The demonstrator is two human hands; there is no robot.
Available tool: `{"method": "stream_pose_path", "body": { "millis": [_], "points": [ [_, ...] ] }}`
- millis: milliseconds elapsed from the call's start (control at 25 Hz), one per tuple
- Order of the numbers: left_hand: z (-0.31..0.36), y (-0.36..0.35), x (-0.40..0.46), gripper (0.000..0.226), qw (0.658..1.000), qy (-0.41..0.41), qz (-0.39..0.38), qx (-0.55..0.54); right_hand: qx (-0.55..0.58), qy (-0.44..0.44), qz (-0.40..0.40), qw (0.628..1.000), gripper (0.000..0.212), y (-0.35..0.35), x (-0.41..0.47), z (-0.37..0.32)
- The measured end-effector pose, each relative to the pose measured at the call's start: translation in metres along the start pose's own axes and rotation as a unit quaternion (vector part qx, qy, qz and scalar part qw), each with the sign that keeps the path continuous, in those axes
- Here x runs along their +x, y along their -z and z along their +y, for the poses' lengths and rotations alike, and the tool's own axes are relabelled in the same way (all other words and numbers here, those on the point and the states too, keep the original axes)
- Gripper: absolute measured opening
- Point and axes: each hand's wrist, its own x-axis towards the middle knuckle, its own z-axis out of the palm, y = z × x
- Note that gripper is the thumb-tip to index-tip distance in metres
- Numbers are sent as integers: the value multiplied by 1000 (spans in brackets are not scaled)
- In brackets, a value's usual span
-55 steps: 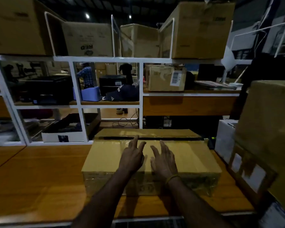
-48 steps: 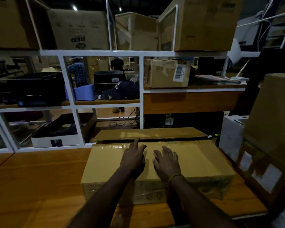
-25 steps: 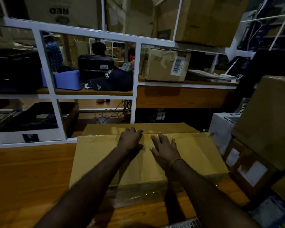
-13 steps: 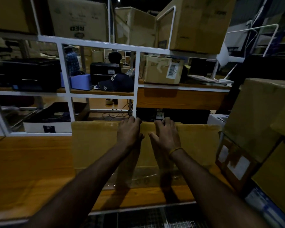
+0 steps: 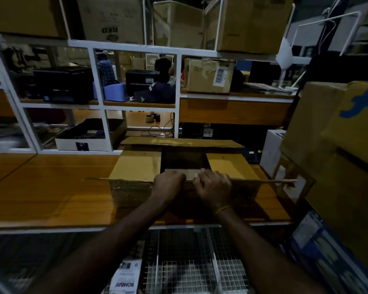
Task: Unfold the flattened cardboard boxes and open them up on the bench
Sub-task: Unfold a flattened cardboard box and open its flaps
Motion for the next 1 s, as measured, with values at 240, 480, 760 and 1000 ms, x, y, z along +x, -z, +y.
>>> {"method": "stream_pose_path", "body": {
  "millis": [240, 480, 760, 1000],
  "points": [
    [4, -67, -30, 47, 994, -22, -107, 18, 32, -58, -128, 990, 37, -3, -66, -11],
    [-6, -109, -38, 112, 975, -49, -212, 35, 55, -67, -360, 929, 36, -17, -61, 5],
    [-36, -120, -1, 100, 972, -21, -232, -4, -3, -43, -456, 889, 65, -59, -47, 23],
    [-48, -132, 47, 106, 985, -6, -169, 23, -23, -72, -448, 891, 88, -94, -11, 29]
  ]
}}
